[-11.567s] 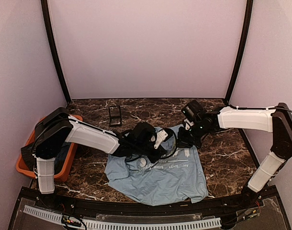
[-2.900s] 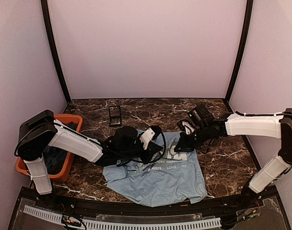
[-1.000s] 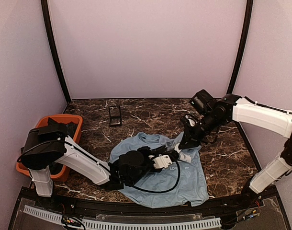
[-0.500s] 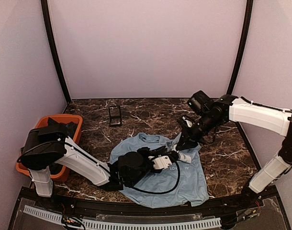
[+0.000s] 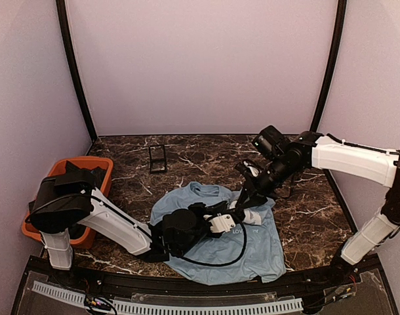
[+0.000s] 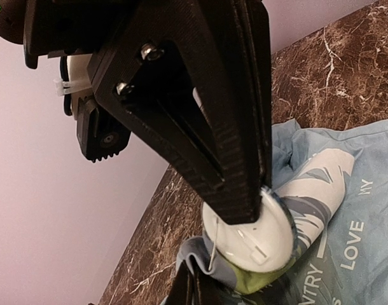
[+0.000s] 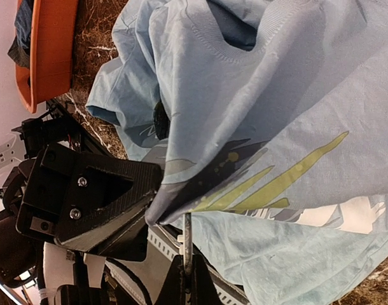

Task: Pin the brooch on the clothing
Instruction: Cross the brooch on the flattened clothing.

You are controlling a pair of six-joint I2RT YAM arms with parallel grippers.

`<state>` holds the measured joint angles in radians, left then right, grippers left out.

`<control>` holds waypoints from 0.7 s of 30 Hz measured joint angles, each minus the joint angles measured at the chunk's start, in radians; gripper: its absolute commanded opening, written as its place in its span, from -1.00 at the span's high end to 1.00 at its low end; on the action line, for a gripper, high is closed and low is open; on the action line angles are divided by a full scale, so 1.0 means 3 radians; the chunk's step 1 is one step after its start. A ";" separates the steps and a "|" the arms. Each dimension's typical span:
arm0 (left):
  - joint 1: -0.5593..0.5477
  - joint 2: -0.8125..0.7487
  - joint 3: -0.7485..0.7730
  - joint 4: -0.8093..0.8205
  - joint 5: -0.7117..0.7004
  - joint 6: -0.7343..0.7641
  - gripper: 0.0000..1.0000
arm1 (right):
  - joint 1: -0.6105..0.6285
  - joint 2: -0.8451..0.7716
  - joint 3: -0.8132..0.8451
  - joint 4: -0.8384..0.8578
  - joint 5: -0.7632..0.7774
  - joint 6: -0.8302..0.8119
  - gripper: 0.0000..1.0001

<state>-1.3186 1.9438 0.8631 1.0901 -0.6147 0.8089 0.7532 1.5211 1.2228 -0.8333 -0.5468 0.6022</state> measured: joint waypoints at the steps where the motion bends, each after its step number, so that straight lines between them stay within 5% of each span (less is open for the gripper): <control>1: 0.0000 0.0001 0.0000 0.0001 -0.0001 0.0000 0.99 | 0.0013 0.0000 0.0000 0.0003 -0.0005 -0.0006 1.00; 21: -0.0006 0.0004 -0.0001 -0.0004 -0.0023 -0.0013 0.99 | 0.0165 0.0053 0.0001 -0.0008 0.0173 -0.0136 1.00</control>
<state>-1.3205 1.9450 0.8627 1.0889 -0.6216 0.8051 0.8028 1.5372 1.2232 -0.8356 -0.4950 0.5613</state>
